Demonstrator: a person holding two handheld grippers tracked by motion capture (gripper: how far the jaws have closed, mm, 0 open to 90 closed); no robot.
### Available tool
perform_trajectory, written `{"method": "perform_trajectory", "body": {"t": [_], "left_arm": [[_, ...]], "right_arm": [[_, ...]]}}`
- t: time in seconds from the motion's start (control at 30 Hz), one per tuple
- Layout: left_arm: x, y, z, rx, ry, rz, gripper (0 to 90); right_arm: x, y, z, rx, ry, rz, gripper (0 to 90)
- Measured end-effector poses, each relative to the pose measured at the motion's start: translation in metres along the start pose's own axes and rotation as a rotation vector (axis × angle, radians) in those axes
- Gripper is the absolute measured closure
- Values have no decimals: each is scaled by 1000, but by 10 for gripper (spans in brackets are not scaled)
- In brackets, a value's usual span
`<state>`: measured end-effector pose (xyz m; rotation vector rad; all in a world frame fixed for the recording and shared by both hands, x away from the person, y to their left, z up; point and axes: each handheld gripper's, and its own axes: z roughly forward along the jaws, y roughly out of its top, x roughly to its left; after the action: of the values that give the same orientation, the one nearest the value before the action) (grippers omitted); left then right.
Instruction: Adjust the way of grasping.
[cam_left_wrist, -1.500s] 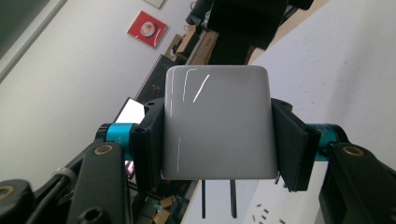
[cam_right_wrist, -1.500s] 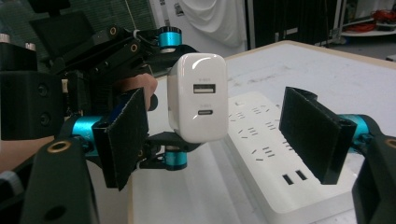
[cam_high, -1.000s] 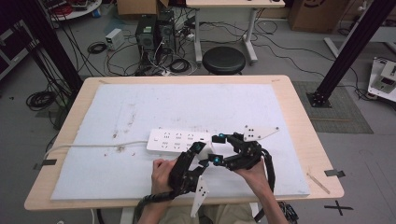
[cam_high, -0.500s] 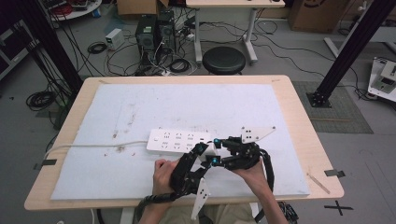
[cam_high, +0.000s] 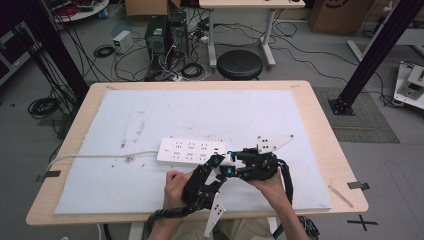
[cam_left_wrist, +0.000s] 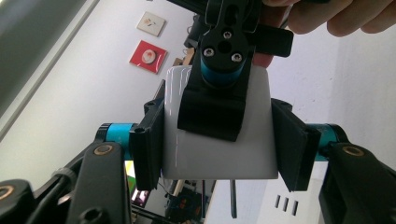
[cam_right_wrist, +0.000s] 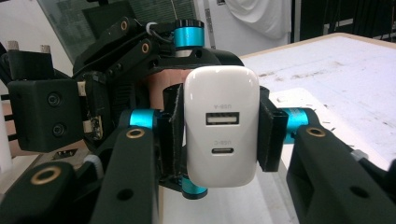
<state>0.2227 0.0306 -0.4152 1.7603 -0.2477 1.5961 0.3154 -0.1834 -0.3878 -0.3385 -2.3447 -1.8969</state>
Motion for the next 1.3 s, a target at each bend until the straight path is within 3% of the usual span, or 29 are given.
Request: {"method": "perform_trajectory", "body": {"t": [0.43, 0.53, 0.57, 0.73, 0.8, 0.83, 0.87, 0.93, 1.0, 1.3], "left_arm": [[-1, -1, 0, 5, -11, -1, 425], [0, -1, 0, 4, -14, -12, 424], [-1, -3, 1, -10, -19, -42, 424], [1, -4, 2, -13, -31, -53, 419], [2, -6, 3, -13, -43, -89, 275], [4, -7, 3, -15, -70, -115, 214], [4, -8, 3, -15, -74, -118, 194], [4, -9, 4, -26, -114, -137, 193], [3, -8, 3, -26, -124, -125, 194], [10, -8, -1, -19, -111, -151, 194]], "right_arm": [[1, -1, 1, 19, -27, -15, 630], [2, -1, 1, 14, -30, -17, 631], [1, -1, 1, 11, -29, -19, 631], [2, -1, 2, 20, -35, -12, 631], [1, -1, 0, 13, -45, -8, 631], [1, -1, 0, 10, -49, -5, 631], [0, -1, -1, 3, -50, -10, 631], [1, -1, -1, 12, -52, -2, 631], [1, -1, -1, 17, -52, -12, 630], [1, -1, -2, 21, -69, -12, 630]]}}
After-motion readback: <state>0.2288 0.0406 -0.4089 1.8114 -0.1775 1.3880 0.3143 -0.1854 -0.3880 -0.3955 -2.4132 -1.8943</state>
